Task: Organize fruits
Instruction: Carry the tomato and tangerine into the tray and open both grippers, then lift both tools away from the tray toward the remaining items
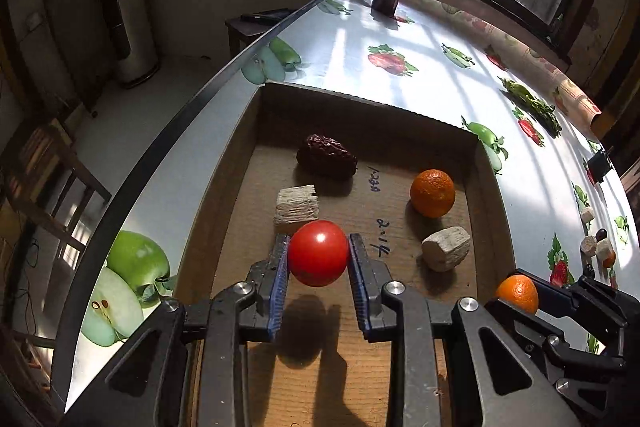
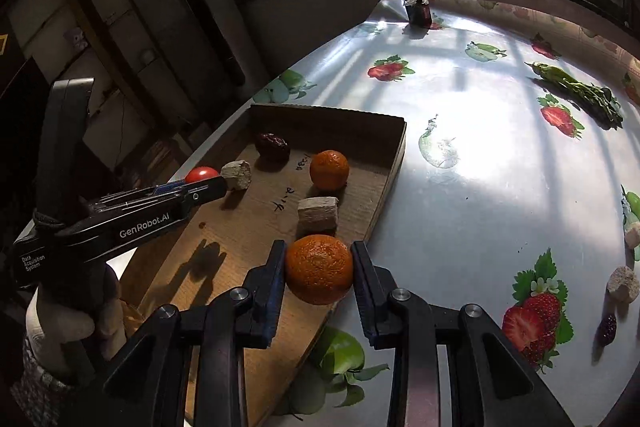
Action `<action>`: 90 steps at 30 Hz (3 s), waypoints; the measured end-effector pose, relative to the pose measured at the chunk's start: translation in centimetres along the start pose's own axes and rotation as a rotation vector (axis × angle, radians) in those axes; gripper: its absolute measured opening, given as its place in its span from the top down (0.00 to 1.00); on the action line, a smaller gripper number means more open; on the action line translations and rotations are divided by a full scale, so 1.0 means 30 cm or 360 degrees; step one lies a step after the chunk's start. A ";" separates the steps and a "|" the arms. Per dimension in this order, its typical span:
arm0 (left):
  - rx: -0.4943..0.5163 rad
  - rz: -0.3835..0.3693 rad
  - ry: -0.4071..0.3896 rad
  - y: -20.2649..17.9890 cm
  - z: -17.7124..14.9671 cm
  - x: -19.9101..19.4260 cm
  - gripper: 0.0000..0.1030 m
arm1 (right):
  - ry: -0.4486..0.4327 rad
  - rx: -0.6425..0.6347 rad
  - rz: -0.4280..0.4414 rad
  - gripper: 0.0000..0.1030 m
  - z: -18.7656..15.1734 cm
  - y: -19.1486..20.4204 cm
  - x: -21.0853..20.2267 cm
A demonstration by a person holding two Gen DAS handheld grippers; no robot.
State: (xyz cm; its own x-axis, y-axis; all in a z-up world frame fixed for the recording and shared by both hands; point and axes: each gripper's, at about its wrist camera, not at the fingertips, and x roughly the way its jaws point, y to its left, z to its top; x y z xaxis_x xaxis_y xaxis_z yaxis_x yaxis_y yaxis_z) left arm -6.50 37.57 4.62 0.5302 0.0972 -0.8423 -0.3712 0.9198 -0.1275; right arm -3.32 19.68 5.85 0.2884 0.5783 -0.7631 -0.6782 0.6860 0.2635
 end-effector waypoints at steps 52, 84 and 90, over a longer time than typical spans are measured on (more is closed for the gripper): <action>0.0293 -0.0572 -0.0815 -0.363 -0.248 -1.033 0.39 | -0.0583 0.0447 -0.0332 0.34 -0.321 -0.243 -1.028; 0.0595 -0.0595 -0.0581 -0.594 0.008 -0.859 0.13 | -0.0485 0.0610 -0.0806 0.14 -0.176 -0.601 -1.346; 0.0591 -0.0620 -0.0168 -0.801 -0.045 -0.359 0.15 | -0.0322 0.0794 -0.0618 0.28 -0.328 -0.851 -0.883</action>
State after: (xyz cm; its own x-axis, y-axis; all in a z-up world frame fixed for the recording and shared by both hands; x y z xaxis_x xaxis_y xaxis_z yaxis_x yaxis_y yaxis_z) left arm -4.33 13.91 16.04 0.6554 -0.2575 -0.7101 0.1520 0.9658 -0.2100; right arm -0.30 -17.50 13.52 0.6032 0.2858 -0.7447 -0.1192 0.9554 0.2701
